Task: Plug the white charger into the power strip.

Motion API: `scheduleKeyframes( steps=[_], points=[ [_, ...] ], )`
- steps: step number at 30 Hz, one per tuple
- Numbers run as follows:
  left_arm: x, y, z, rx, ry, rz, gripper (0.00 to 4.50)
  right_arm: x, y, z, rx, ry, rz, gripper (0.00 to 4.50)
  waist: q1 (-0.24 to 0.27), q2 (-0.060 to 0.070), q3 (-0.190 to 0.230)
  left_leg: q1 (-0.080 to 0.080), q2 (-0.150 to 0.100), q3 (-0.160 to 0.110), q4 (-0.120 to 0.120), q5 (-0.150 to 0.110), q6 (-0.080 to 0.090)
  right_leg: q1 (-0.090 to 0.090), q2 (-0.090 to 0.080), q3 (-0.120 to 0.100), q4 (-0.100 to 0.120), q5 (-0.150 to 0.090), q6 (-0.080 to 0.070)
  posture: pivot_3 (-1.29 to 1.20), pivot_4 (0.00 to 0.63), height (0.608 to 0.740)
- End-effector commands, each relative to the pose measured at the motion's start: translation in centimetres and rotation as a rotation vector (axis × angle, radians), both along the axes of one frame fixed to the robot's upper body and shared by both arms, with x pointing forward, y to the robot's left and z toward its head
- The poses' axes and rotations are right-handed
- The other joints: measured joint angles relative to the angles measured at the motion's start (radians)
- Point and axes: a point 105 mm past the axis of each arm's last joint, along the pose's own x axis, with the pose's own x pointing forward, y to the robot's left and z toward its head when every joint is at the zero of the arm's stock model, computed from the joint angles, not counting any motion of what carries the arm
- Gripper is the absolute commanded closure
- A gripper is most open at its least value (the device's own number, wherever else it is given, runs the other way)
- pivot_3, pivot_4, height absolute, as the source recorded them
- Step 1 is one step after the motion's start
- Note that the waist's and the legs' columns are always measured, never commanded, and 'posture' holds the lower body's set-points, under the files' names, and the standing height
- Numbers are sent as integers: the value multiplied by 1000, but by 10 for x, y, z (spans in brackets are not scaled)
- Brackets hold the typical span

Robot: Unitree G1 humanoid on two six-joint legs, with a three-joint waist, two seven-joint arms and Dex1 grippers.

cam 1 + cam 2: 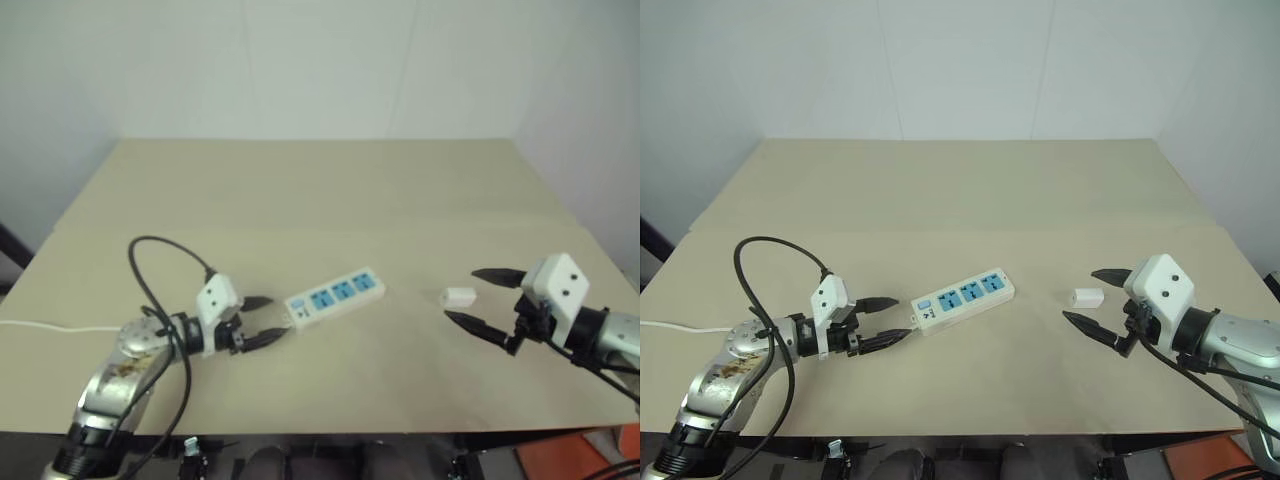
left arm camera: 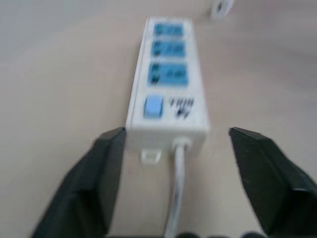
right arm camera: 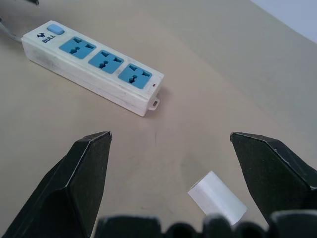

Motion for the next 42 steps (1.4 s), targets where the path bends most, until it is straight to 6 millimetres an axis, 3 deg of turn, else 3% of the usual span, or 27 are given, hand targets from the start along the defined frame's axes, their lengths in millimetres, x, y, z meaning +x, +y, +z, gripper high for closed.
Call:
scheduleKeyframes(
  steps=[1, 11, 19, 32, 39, 42],
  points=[
    [7, -9, 10, -35, -112, -12, 32, -2, 3, 11, -11, -43, 15, 0, -1, 0, 0, 0, 0, 0, 0, 0, 0, 0, 0, 0, 0, 0, 0, 0, 150, 740],
    [34, -21, -11, -37, -138, -58, 32, -5, 6, 16, -4, -53, 30, 0, -3, 0, 0, 0, 0, 8, 0, 0, 0, 1, 1, 0, -1, 1, -1, 0, 150, 740],
    [33, -33, -23, -47, -112, -133, 32, -6, 6, 19, -6, -57, 30, 0, -4, 0, 0, 0, 0, 8, 0, 0, 0, 0, 1, 0, -1, 1, -1, 0, 150, 740],
    [42, -36, -58, -20, -57, -63, 32, 0, 15, 19, 5, -58, 72, 0, 6, 1, -1, 1, 0, 8, 1, 0, 0, 2, 0, 0, -1, 1, 0, 0, 150, 740],
    [44, -45, -63, -80, -7, -98, 32, -1, 16, 19, -2, -52, 86, 0, 10, 2, -2, 12, 0, 8, 2, 0, 0, 17, 0, -2, -4, 0, 1, 0, 150, 740],
    [35, -49, -71, -51, 53, -193, 32, -1, 16, 21, -7, -52, 95, 0, 10, 2, -2, 13, 0, 8, 2, 0, 0, 18, 0, -2, -4, -2, 5, 0, 150, 740]
  ],
)
